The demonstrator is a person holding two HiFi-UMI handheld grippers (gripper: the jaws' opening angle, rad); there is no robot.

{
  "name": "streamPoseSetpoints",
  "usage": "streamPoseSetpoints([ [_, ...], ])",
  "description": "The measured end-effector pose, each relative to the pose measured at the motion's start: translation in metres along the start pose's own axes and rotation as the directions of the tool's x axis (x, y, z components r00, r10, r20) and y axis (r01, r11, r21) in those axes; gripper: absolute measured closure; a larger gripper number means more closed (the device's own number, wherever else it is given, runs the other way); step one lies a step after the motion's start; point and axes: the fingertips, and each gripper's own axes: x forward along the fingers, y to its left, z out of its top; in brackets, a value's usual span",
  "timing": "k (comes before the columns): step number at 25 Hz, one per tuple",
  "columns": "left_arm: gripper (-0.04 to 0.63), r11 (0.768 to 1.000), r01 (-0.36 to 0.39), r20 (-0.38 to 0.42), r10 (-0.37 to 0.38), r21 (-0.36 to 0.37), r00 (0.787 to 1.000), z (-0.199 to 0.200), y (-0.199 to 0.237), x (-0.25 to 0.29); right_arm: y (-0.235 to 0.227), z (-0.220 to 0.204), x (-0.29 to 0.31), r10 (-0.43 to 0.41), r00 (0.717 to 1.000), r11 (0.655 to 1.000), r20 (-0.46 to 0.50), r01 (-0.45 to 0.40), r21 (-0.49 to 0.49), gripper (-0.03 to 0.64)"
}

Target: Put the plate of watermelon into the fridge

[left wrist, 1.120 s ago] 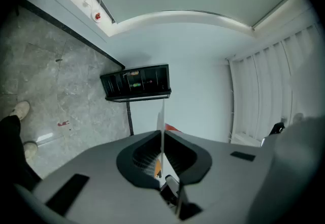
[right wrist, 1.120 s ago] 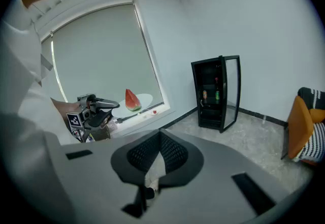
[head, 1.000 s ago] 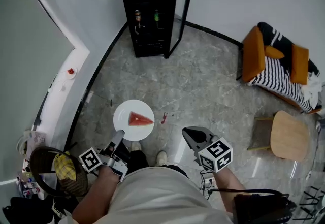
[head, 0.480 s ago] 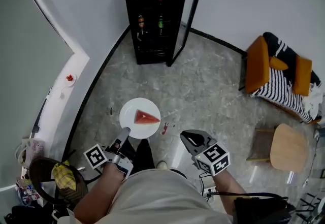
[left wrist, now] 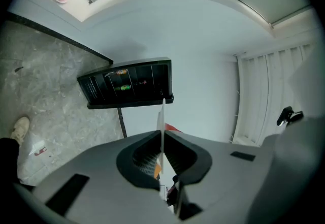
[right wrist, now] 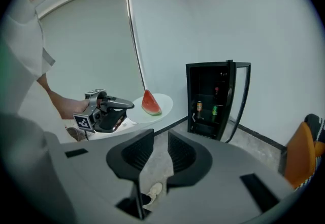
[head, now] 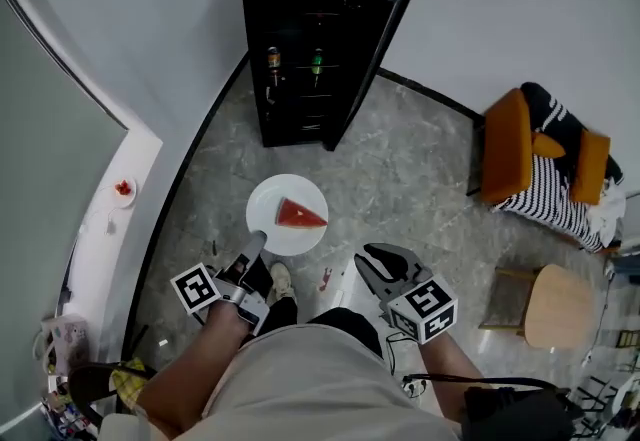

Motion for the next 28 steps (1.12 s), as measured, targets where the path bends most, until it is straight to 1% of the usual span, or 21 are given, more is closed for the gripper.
streamPoseSetpoints([
  [2,0.569,1.000,0.005,-0.015,-0.005,0.006,1.000,0.024,0.002,0.022,-0.010,0.019,0.024,-0.007,1.000,1.000,0.003,0.007,-0.002,0.529],
  [5,0.569,1.000,0.000,-0.014,0.000,-0.011,1.000,0.054,0.007,0.051,-0.021,0.039,0.050,-0.003,1.000,1.000,-0.003,0.003,-0.002,0.529],
  [9,0.569,1.000,-0.010,-0.008,0.009,-0.016,1.000,0.087,0.016,0.092,-0.050,0.054,0.078,0.000,1.000,1.000,-0.014,0.000,0.023,0.529],
  [13,0.569,1.000,-0.015,0.002,0.015,-0.019,1.000,0.115,0.025,0.138,-0.086,0.061,0.106,0.017,0.999,0.999,-0.051,-0.015,0.034,0.529],
  [18,0.569,1.000,-0.018,0.025,0.018,-0.024,1.000,0.154,0.040,0.213,-0.143,0.081,0.154,0.071,0.993,0.997,-0.097,-0.070,0.016,0.532],
  [20,0.569,0.999,-0.027,0.032,0.028,-0.019,0.999,0.170,0.049,0.247,-0.168,0.090,0.174,0.100,0.988,0.995,-0.115,-0.099,0.014,0.559],
  [23,0.569,1.000,-0.027,0.045,0.027,-0.016,0.999,0.183,0.052,0.277,-0.180,0.104,0.185,0.141,0.982,0.990,-0.129,-0.143,-0.008,0.597],
  [25,0.569,1.000,-0.030,0.057,0.030,-0.010,0.998,0.197,0.058,0.304,-0.198,0.114,0.196,0.160,0.977,0.986,-0.141,-0.166,-0.029,0.603],
  [28,0.569,0.999,-0.035,0.069,0.035,-0.009,0.997,0.219,0.076,0.356,-0.238,0.123,0.216,0.182,0.970,0.982,-0.164,-0.188,-0.024,0.603],
])
